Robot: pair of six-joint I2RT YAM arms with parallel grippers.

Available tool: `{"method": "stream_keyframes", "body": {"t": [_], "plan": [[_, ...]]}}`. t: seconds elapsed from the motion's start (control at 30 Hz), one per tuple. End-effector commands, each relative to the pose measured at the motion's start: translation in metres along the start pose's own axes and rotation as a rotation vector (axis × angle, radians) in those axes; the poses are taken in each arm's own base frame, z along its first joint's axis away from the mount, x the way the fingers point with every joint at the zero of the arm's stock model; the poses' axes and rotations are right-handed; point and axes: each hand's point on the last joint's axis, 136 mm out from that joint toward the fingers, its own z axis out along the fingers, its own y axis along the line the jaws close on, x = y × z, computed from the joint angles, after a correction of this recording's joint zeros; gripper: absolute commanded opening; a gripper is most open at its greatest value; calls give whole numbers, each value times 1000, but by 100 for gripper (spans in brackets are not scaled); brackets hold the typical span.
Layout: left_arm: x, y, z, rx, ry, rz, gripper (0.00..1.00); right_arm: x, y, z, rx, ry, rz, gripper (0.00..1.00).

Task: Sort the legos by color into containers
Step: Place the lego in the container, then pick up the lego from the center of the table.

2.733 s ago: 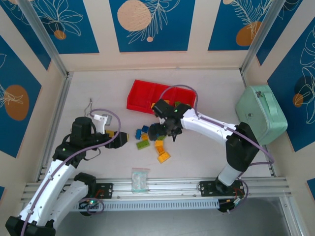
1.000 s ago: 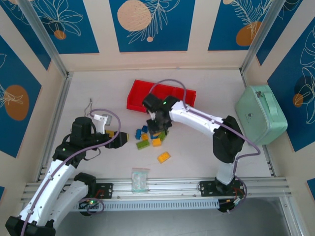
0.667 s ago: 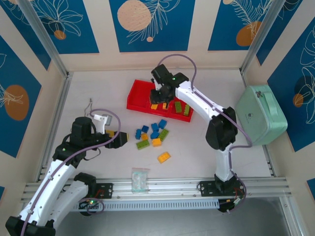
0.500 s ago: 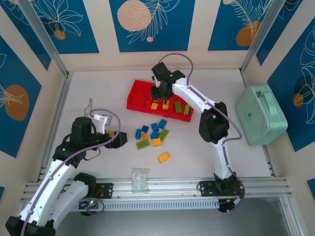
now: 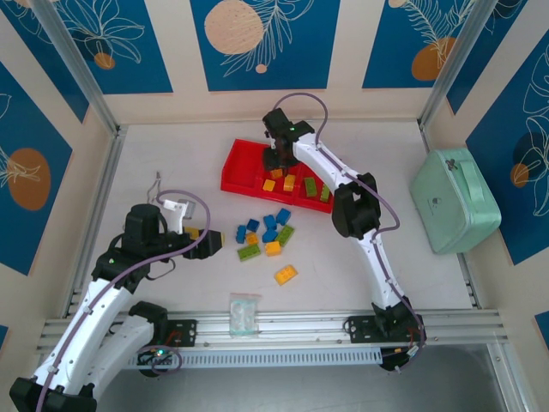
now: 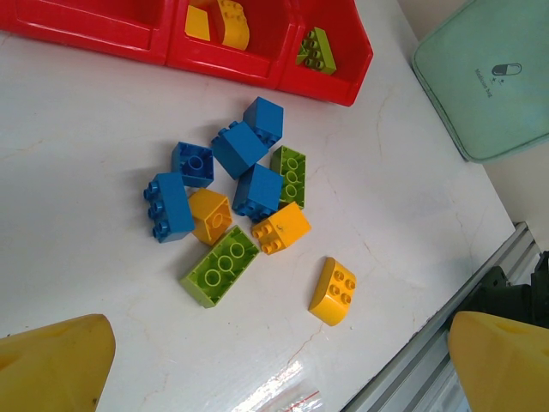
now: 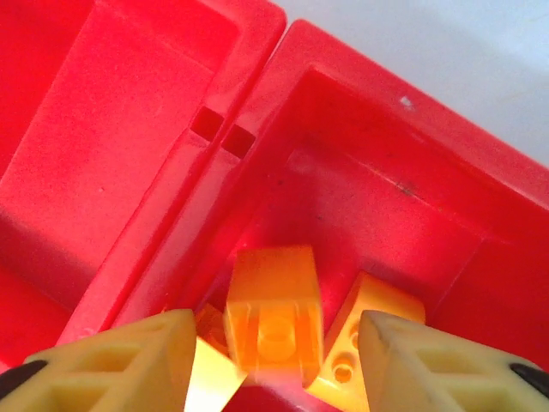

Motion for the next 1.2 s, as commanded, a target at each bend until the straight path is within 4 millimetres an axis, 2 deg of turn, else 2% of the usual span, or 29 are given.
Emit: {"method": "stream_keyframes", "body": {"t": [0.0, 0.1, 0.23, 0.33, 0.47, 0.6, 0.77, 0.9, 1.03, 1.17], "plan": [[6, 2, 4, -3, 20, 14, 99, -6, -3, -15, 19, -12, 4, 64], [6, 3, 5, -8, 26, 8, 99, -10, -1, -37, 35, -39, 16, 83], [7, 6, 6, -23, 33, 6, 99, -11, 2, -78, 52, -94, 39, 92], [6, 7, 4, -30, 26, 9, 99, -1, 8, -107, 36, -120, 61, 100], [7, 11, 4, -53, 27, 1, 99, 28, 17, -139, 5, -135, 97, 99], [9, 12, 8, -48, 54, -13, 99, 78, 29, -154, -62, -100, 161, 99], [11, 9, 12, -26, 74, -19, 99, 145, 47, -152, -103, -10, 225, 99], [11, 8, 12, -15, 77, -17, 100, 187, 62, -137, -102, 75, 220, 98], [11, 8, 12, -18, 77, -17, 99, 219, 73, -114, -95, 173, 214, 94], [12, 8, 12, -17, 80, -18, 99, 231, 83, -99, -83, 219, 207, 84]]}}
